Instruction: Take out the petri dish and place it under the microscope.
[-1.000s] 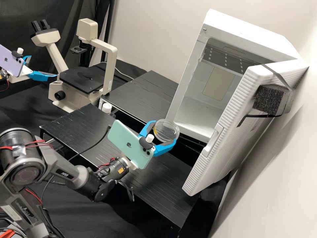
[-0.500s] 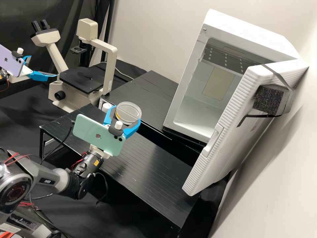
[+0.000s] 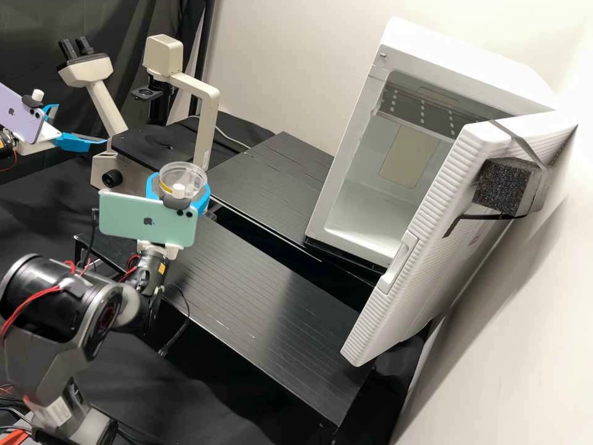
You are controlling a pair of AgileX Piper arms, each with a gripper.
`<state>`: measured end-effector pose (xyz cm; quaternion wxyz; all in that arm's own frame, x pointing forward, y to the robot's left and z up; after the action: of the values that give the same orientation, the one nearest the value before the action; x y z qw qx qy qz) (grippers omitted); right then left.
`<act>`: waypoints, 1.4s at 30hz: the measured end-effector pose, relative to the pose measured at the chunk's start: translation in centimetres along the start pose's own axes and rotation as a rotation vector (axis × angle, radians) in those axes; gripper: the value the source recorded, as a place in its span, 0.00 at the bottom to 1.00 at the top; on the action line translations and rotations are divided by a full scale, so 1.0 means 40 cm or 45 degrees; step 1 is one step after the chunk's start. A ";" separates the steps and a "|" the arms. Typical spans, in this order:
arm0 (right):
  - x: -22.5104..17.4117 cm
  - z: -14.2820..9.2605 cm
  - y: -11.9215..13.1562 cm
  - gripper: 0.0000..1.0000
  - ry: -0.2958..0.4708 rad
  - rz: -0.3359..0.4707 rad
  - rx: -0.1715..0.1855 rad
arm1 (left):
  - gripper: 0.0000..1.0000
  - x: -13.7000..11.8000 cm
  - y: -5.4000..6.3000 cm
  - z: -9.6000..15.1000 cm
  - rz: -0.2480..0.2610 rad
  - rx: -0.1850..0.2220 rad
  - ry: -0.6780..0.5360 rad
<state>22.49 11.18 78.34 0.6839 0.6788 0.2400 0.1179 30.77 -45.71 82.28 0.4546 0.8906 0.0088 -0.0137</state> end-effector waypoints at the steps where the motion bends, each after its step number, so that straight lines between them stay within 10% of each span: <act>1: 0.017 -0.003 -0.004 0.00 0.005 -0.010 -0.004 | 1.00 0.000 0.000 0.000 0.000 0.000 0.000; 42: 0.474 -0.031 -0.143 0.00 -0.079 -0.364 -0.143 | 1.00 0.000 0.000 0.000 0.000 0.000 0.000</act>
<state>37.19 21.20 69.55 0.7377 0.6017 0.3059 0.0116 30.77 -45.71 82.28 0.4546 0.8906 0.0088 -0.0137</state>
